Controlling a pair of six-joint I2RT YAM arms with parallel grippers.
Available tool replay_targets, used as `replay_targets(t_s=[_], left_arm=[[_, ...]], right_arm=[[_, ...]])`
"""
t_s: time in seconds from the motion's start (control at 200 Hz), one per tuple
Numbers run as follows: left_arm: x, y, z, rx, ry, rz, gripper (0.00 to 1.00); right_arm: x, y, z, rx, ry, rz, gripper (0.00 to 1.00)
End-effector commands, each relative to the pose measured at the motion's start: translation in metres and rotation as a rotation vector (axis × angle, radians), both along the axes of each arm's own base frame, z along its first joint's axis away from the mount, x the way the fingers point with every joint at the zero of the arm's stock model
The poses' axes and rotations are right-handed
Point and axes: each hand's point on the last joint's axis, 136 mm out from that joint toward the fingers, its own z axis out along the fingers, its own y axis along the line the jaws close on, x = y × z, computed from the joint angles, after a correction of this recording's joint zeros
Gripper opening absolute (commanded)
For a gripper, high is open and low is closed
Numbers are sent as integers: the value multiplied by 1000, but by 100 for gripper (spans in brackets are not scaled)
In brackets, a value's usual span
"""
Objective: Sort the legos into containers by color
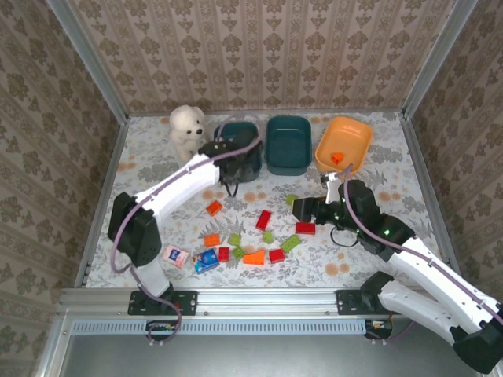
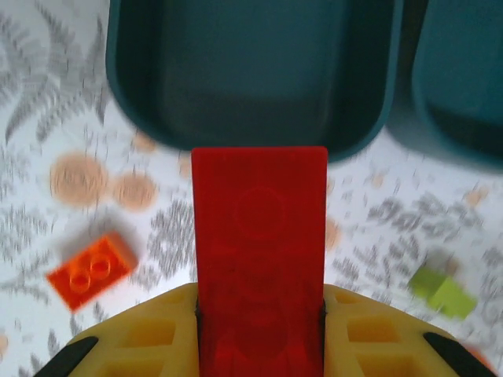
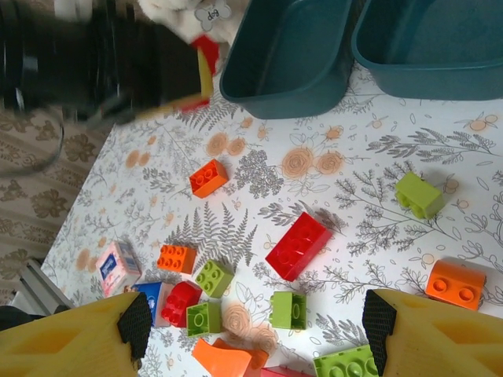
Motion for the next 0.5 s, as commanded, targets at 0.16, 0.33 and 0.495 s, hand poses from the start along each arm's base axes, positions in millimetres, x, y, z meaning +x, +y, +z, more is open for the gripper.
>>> replay_targets(t_s=[0.16, 0.33, 0.495], left_arm=[[87, 8, -50, 121, 119, -69, 15], [112, 7, -90, 128, 177, -75, 17], [107, 7, -112, 134, 243, -60, 18]], right_arm=[[12, 8, 23, 4, -47, 6, 74], [15, 6, 22, 3, -44, -15, 75], [14, 3, 15, -3, -21, -28, 75]])
